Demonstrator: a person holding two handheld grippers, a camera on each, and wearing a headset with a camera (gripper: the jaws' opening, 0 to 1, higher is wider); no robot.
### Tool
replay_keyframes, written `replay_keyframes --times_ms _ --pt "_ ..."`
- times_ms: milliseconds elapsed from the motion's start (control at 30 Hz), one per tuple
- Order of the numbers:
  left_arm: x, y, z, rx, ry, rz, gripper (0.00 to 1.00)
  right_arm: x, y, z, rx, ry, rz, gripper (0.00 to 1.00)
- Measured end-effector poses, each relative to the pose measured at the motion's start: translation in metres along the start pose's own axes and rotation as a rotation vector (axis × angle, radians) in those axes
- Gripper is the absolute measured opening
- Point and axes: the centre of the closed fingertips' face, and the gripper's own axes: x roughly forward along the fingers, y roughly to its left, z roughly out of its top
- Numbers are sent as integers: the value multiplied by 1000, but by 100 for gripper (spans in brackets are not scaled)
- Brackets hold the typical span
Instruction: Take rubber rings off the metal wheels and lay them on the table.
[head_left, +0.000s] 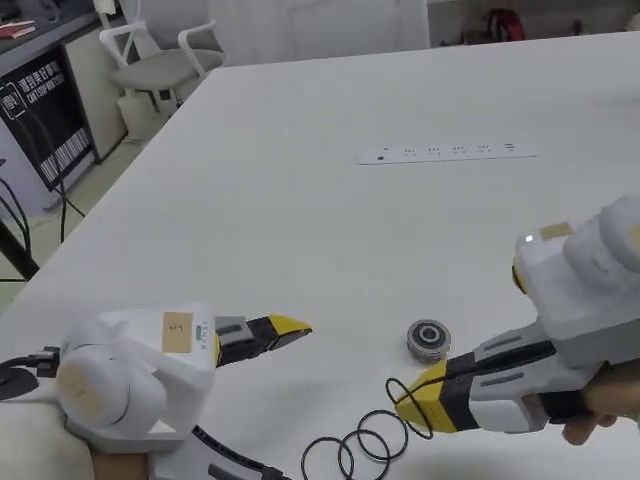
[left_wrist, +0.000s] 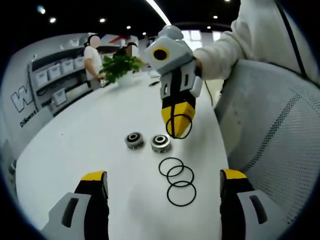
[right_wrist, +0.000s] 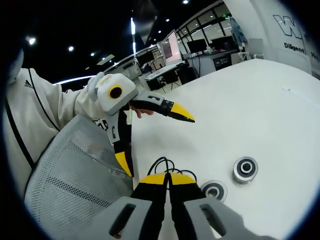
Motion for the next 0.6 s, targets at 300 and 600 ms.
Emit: replay_keyframes --times_ms 300,600 --pt "2 0 0 -1 -1 3 94 17 -2 -16 -34 64 -3 0" --pt "2 -1 -1 -7 -2 5 94 22 -12 -23 -62 94 -23 0"
